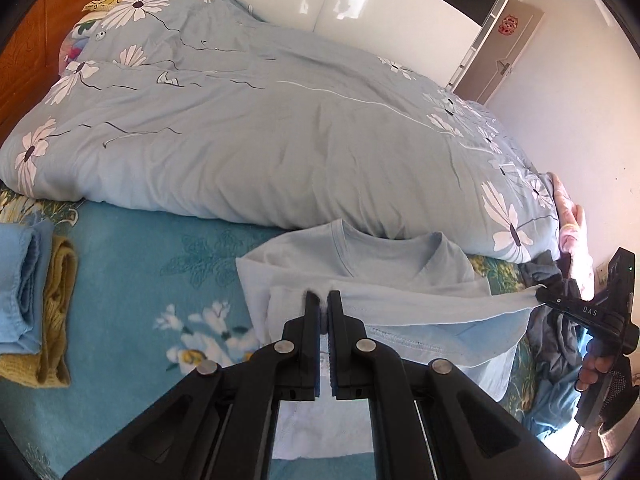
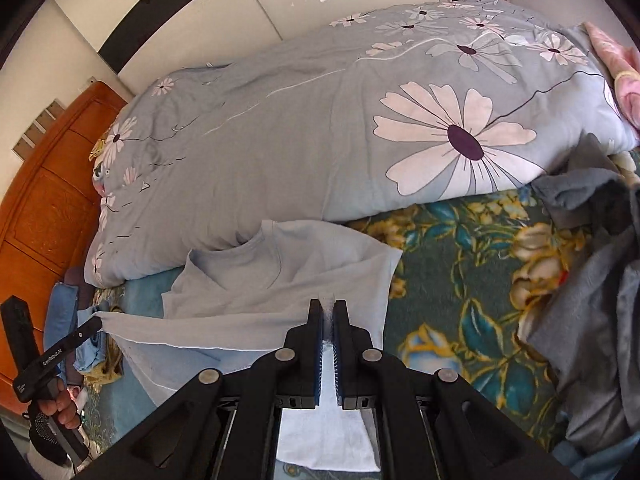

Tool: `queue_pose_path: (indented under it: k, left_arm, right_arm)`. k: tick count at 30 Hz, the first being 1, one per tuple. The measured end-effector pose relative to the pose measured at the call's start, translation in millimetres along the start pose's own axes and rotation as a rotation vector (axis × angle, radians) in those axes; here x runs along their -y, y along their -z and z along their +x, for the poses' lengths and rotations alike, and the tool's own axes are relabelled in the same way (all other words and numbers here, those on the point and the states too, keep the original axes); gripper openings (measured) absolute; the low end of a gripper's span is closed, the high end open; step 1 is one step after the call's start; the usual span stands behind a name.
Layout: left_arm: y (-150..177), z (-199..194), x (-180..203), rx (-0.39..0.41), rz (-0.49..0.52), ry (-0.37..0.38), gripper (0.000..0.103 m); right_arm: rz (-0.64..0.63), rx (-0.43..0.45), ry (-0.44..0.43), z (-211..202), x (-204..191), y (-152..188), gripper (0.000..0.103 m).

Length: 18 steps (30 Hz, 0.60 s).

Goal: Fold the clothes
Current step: 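Lift the hem with both grippers and fold it toward the collar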

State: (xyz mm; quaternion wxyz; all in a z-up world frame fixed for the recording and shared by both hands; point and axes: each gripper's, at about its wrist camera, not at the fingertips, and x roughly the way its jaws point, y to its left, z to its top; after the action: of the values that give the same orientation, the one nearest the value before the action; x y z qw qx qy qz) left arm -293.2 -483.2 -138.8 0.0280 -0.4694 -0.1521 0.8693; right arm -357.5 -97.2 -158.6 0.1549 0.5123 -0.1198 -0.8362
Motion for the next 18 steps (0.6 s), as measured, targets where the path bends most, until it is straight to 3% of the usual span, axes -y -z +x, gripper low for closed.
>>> queue_pose_path:
  k: [6, 11, 14, 18]
  left_arm:
    - [-29.1, 62.9, -11.9, -0.049, -0.018, -0.051, 0.003]
    - [-33.6, 107.2, -26.7, -0.141, -0.063, -0.080, 0.005]
    - [-31.5, 113.5, -32.8, -0.165, -0.104, -0.055, 0.006]
    - [-28.0, 95.9, -38.7, -0.145, -0.140, -0.026, 0.036]
  right_arm:
    - [-0.025, -0.036, 0.022, 55.6, 2.2, -43.9, 0.005]
    - [-0.047, -0.107, 0.050, 99.3, 5.1, -53.2, 0.005]
    - [-0.062, -0.118, 0.055, 109.1, 4.5, -52.7, 0.009]
    - [-0.063, -0.079, 0.040, 97.4, 4.3, -55.2, 0.012]
